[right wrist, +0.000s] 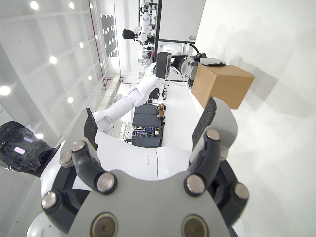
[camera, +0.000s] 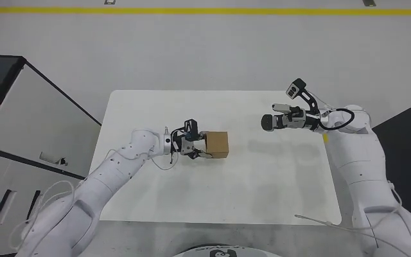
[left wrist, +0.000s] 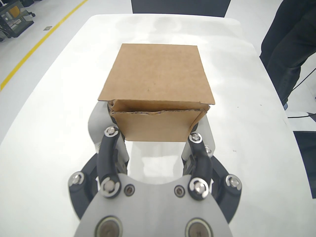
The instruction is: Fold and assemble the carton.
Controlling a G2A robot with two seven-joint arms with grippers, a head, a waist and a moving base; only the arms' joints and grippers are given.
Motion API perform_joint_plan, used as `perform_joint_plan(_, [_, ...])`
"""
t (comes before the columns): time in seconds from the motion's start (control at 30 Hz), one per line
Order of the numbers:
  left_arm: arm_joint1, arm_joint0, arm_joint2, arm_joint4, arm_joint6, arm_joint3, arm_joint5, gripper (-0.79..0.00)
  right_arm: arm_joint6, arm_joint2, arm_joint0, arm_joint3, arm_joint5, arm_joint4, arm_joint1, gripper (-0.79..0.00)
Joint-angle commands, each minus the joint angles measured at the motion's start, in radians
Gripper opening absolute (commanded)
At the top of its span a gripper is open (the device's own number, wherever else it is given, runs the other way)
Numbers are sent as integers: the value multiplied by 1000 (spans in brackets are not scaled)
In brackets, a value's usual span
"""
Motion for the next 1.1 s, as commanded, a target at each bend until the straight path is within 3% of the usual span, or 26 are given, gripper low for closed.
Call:
perform_joint_plan(0.0, [-13,-12,17,11,27,37,7,-785,0,0,0,0,0,0,0,0])
perform_joint_plan(0.47, [-93,-70,87,17,82,231,40,-785,0,0,0,0,0,0,0,0])
perform_joint_plan(0.8, [-133,-89,112,18,105,318,48,-767,0,0,0,0,0,0,0,0])
perform_joint_plan(0.9, [-141,-92,117,22,114,335,47,-511,0,0,0,0,0,0,0,0])
perform_joint_plan(1.0, [-147,-96,121,28,123,348,45,0,0,0,0,0,0,0,0,0])
perform_joint_plan(1.07, [-150,-98,123,33,130,356,43,0,0,0,0,0,0,0,0,0])
